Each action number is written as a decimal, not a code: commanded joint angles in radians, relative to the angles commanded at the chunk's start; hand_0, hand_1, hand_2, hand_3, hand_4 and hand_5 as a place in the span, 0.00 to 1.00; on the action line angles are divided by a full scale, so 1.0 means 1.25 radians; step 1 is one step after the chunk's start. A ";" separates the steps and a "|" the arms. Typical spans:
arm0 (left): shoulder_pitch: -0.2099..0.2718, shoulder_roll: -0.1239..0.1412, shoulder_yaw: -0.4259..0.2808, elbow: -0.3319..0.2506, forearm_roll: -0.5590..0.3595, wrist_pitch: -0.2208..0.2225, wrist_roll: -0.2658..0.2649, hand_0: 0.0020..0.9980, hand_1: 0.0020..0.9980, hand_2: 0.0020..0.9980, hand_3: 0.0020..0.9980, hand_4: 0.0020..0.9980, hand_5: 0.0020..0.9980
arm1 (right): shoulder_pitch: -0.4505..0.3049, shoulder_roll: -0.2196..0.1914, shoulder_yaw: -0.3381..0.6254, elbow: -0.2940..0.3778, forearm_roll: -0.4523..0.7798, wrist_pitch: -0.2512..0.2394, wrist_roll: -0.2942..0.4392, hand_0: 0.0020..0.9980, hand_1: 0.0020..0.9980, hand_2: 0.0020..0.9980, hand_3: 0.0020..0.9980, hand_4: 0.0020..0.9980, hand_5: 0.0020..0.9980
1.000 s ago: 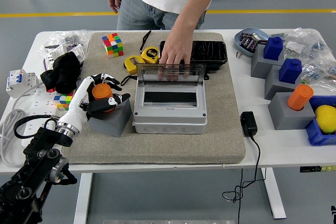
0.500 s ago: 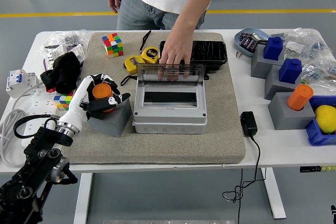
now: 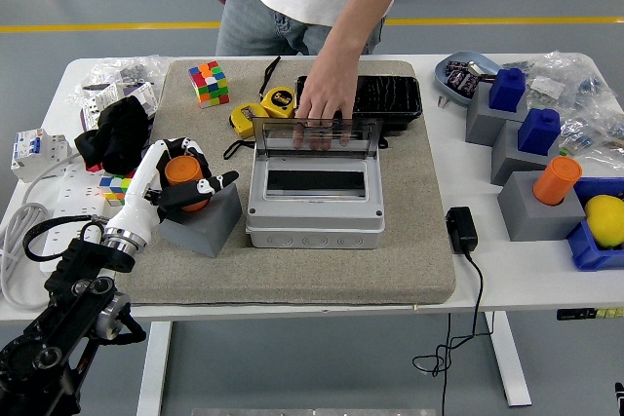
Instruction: Fetch the battery,place it into the box,close the lid of the box
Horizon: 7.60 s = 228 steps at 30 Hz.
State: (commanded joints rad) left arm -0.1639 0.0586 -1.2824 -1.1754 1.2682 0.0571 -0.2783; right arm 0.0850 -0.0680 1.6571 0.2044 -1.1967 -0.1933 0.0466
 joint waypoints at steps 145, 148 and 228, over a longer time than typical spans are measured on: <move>-0.369 0.037 0.476 0.012 0.034 0.089 0.187 0.03 0.00 0.01 0.00 0.90 0.63 | 0.038 -0.056 0.103 -0.014 -0.079 0.004 0.002 0.79 0.73 0.73 0.78 1.00 1.00; -0.379 0.024 0.481 0.044 0.036 0.099 0.178 0.03 0.00 0.01 0.00 0.90 0.63 | 0.039 -0.056 0.101 -0.014 -0.077 0.004 0.002 0.79 0.73 0.73 0.78 1.00 1.00; -0.322 0.029 0.297 -0.118 0.131 -0.316 0.338 0.71 0.72 0.69 0.65 1.00 0.89 | 0.038 -0.049 0.112 -0.014 -0.081 0.004 0.001 0.79 0.73 0.73 0.78 1.00 1.00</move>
State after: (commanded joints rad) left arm -0.5660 0.0948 -0.9108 -1.3227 1.4318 -0.3376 0.1447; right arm 0.1326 -0.1289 1.7969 0.1872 -1.2977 -0.1885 0.0480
